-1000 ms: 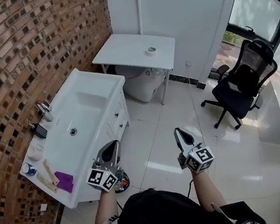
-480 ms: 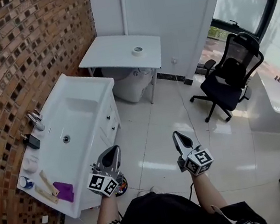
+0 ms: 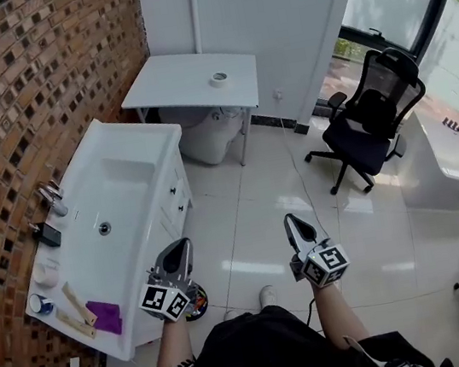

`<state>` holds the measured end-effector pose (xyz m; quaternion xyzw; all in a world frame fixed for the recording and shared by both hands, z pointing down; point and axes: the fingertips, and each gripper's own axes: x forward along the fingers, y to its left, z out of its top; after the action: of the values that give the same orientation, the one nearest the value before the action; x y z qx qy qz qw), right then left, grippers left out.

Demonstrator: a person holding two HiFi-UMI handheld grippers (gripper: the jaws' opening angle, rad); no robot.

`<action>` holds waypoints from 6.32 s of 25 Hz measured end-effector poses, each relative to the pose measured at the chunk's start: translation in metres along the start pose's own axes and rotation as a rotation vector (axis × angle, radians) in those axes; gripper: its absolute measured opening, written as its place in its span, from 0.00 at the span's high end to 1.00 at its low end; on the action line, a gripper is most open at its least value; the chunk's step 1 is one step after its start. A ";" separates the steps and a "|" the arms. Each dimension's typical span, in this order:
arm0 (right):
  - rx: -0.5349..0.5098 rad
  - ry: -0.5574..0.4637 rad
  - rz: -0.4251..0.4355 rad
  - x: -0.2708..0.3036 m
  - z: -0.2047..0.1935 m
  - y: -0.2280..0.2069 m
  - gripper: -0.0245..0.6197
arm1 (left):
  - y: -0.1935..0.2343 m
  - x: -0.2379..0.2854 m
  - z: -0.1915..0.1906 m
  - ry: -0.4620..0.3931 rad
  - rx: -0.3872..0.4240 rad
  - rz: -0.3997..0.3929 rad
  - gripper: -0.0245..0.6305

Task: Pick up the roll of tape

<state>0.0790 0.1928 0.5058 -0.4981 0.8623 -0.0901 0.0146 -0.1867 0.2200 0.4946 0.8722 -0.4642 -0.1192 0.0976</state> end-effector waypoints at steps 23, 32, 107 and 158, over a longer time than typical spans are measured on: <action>0.034 -0.105 0.021 0.077 0.044 -0.158 0.95 | -0.012 0.194 -0.006 -0.016 0.064 -0.033 0.96; 0.052 -0.087 0.024 0.073 0.044 -0.223 0.95 | -0.035 0.258 -0.024 -0.004 0.065 -0.041 0.96; -0.004 -0.080 0.132 0.496 0.109 -0.381 0.95 | 0.239 0.564 0.009 -0.033 0.059 0.065 0.96; -0.058 -0.077 0.050 0.659 0.117 -0.452 0.95 | 0.368 0.764 -0.019 0.046 0.061 -0.140 0.96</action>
<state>0.1477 -0.6124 0.5102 -0.4796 0.8756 -0.0453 0.0354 -0.0579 -0.6178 0.5262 0.9076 -0.4032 -0.0914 0.0732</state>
